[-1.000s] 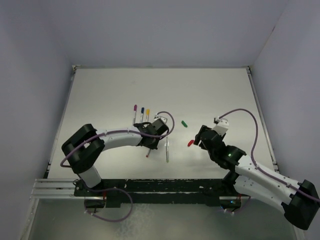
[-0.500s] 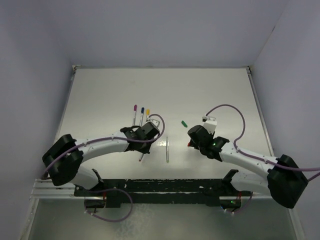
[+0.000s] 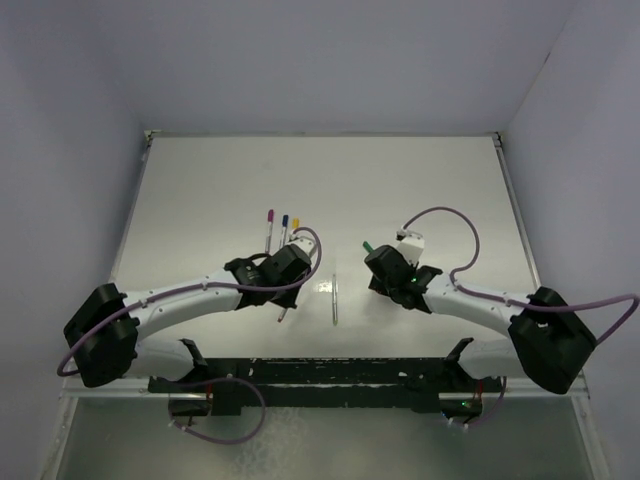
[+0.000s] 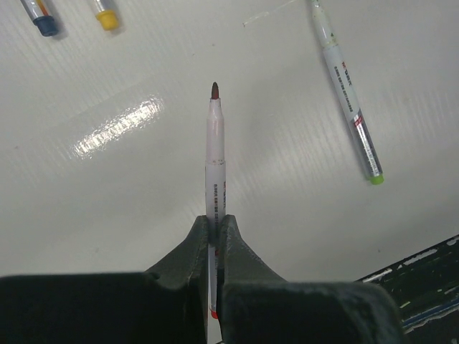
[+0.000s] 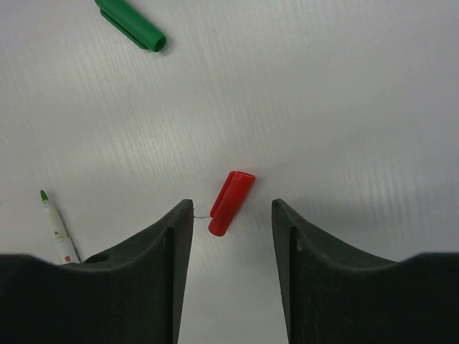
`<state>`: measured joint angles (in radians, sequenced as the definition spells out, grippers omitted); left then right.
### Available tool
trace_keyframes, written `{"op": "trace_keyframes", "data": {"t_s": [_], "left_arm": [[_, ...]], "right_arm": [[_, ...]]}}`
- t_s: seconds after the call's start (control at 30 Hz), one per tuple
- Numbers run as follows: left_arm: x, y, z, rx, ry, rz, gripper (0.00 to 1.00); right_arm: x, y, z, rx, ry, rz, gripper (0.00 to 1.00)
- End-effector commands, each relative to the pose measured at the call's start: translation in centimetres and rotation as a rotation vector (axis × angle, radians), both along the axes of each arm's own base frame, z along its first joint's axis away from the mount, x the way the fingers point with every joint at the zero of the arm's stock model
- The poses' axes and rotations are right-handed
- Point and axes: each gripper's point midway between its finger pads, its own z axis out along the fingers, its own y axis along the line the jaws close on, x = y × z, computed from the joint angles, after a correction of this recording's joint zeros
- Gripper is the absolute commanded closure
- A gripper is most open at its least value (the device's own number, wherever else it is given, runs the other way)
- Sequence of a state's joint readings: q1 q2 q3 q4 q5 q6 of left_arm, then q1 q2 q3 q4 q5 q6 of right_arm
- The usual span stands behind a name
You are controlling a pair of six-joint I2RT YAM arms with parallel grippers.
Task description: Insert the pens into the pen caps
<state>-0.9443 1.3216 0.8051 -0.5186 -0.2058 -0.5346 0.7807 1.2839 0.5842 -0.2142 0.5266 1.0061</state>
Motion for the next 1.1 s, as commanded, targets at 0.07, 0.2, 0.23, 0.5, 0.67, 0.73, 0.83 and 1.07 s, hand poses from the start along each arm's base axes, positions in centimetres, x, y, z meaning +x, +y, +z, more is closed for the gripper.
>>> {"op": "trace_keyframes", "data": {"t_s": [0.07, 0.2, 0.23, 0.5, 0.67, 0.73, 0.83, 1.07], "left_arm": [[0.2, -1.0, 1.0, -0.047, -0.033, -0.047, 1.00], [0.2, -1.0, 1.2, -0.057, -0.036, -0.044, 1.00], [0.2, -1.0, 1.2, -0.060, -0.039, -0.041, 1.00], [0.3, -0.7, 2.3, -0.102, -0.081, -0.023, 1.00], [0.3, -0.6, 2.1, -0.096, -0.080, -0.022, 1.00], [0.3, -0.6, 2.0, -0.094, -0.079, -0.021, 1.00], [0.4, -0.6, 2.1, -0.096, -0.083, -0.020, 1.00], [0.6, -0.7, 2.6, -0.106, -0.099, -0.017, 1.00]], "right_arm": [[1.2, 0.9, 1.2, 0.046, -0.025, -0.067, 0.53], [1.1, 1.0, 0.9, 0.053, -0.014, -0.078, 0.54], [1.1, 1.1, 0.8, 0.055, -0.009, -0.080, 0.54], [0.6, 1.0, 0.0, 0.059, 0.023, -0.105, 0.56], [0.9, 1.2, -0.4, 0.044, 0.031, -0.101, 0.56], [1.0, 1.3, -0.6, 0.033, 0.039, -0.099, 0.57], [1.0, 1.3, -1.0, 0.010, 0.058, -0.096, 0.59], [0.3, 0.4, -2.7, -0.073, 0.127, -0.112, 0.68]]}}
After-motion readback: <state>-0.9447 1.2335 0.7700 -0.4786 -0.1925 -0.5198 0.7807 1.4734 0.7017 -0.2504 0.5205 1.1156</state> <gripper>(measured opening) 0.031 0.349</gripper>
